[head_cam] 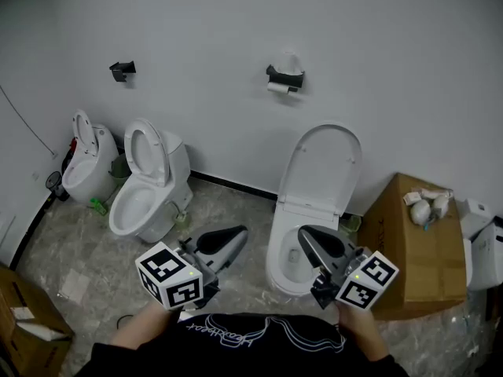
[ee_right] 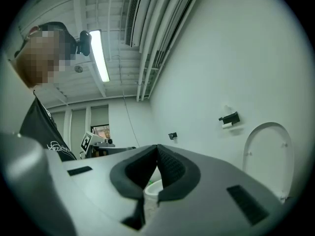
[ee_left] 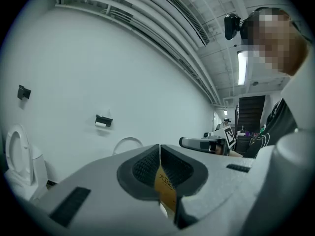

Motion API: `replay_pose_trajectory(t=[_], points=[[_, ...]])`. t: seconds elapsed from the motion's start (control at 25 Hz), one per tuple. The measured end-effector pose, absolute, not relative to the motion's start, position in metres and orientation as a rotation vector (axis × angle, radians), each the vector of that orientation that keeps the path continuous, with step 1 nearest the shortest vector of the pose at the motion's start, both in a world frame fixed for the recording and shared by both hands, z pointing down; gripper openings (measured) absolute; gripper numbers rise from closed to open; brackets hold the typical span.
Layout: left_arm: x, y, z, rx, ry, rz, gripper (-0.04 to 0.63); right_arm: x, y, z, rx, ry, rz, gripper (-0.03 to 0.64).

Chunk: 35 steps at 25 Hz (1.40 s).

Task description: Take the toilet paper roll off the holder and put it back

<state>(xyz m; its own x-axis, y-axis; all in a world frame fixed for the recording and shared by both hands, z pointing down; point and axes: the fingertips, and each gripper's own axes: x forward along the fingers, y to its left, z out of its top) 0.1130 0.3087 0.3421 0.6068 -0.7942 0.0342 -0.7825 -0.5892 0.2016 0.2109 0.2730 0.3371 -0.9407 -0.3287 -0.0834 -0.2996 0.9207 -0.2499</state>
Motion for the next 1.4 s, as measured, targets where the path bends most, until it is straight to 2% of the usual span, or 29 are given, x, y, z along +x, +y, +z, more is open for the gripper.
replay_pose_trajectory(t=[0.2, 0.28, 0.44, 0.68, 0.96, 1.4], points=[[0.11, 0.31, 0.338, 2.642, -1.319, -0.111, 0.019, 0.211, 0.271, 0.339, -0.477, 2.957, -0.363, 0.003], [0.108, 0.309, 0.335, 2.642, -1.338, -0.124, 0.092, 0.211, 0.272, 0.341, -0.466, 2.963, -0.371, 0.003], [0.097, 0.304, 0.332, 2.625, -1.42, -0.113, 0.193, 0.208, 0.272, 0.347, -0.45, 2.976, -0.382, 0.003], [0.094, 0.296, 0.337, 2.648, -1.456, -0.078, 0.281, 0.203, 0.265, 0.357, -0.439, 2.985, -0.418, 0.003], [0.08, 0.26, 0.351, 2.631, -1.476, -0.052, 0.316, 0.191, 0.236, 0.369, -0.457, 3.001, -0.434, 0.003], [0.027, 0.149, 0.366, 2.616, -1.331, -0.065, 0.318, 0.142, 0.132, 0.379, -0.565, 2.98, -0.463, 0.003]])
